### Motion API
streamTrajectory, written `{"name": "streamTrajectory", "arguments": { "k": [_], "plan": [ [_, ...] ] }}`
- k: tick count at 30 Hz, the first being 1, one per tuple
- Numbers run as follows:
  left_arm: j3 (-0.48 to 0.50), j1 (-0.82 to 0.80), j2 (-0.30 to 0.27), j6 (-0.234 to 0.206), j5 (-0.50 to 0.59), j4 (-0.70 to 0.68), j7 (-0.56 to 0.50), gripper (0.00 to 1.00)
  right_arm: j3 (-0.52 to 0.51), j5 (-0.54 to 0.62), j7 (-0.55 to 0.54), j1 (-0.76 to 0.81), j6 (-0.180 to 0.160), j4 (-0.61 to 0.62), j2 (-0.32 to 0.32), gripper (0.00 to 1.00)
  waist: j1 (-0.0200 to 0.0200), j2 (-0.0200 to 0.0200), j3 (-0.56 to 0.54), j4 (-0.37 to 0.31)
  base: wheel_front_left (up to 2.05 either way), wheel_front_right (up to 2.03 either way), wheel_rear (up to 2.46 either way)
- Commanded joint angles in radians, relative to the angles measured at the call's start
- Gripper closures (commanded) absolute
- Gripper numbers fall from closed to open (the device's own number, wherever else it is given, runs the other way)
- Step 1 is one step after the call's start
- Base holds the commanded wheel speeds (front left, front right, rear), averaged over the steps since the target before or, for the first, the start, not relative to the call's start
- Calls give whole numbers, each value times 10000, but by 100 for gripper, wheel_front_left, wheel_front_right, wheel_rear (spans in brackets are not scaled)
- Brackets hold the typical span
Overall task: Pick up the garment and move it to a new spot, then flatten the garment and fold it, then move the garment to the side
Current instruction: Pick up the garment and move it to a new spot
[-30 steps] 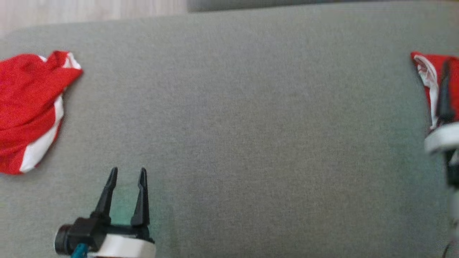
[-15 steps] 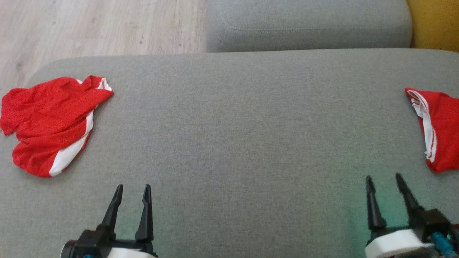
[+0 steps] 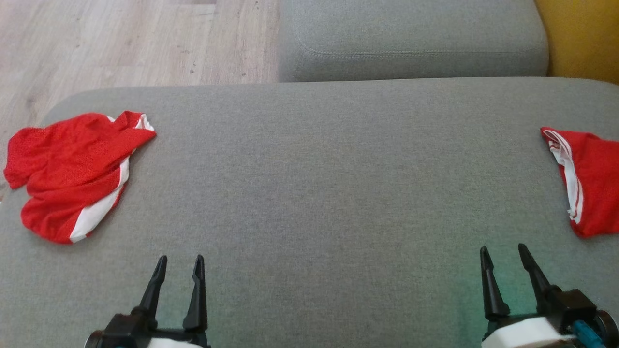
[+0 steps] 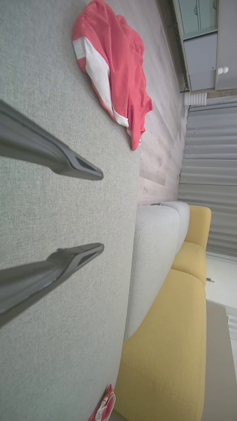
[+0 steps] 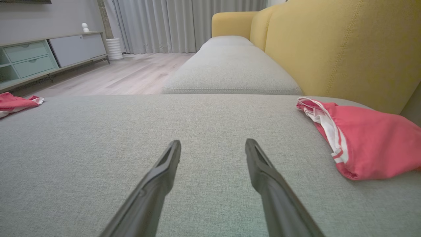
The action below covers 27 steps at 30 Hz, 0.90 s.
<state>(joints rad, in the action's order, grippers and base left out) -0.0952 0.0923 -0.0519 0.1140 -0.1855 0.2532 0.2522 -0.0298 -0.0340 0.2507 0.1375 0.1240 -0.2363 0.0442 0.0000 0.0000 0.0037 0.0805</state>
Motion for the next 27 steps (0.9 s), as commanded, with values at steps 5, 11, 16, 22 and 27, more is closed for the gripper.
{"name": "streamTrajectory", "arguments": {
  "k": [5,11,16,22,27],
  "plan": [
    [214,-201,16,-44,-37,-244,95,0,325,-19,110,-137,67,337,62,0,0,0,-5,163,0,0,0],
    [90,-262,16,-73,-115,-254,95,0,373,-99,110,-44,67,449,61,0,0,0,-46,833,0,0,0],
    [-15,-188,16,-142,-212,-264,95,0,640,-178,110,-175,67,516,61,0,0,0,-69,1937,0,0,0],
    [120,127,16,-238,-260,-223,95,0,1033,-216,110,-372,67,381,61,0,0,0,-145,3237,0,0,0],
    [388,325,16,-286,-331,-341,95,0,1250,-194,110,-556,67,275,61,0,0,0,7,3774,0,0,0]
  ]
}}
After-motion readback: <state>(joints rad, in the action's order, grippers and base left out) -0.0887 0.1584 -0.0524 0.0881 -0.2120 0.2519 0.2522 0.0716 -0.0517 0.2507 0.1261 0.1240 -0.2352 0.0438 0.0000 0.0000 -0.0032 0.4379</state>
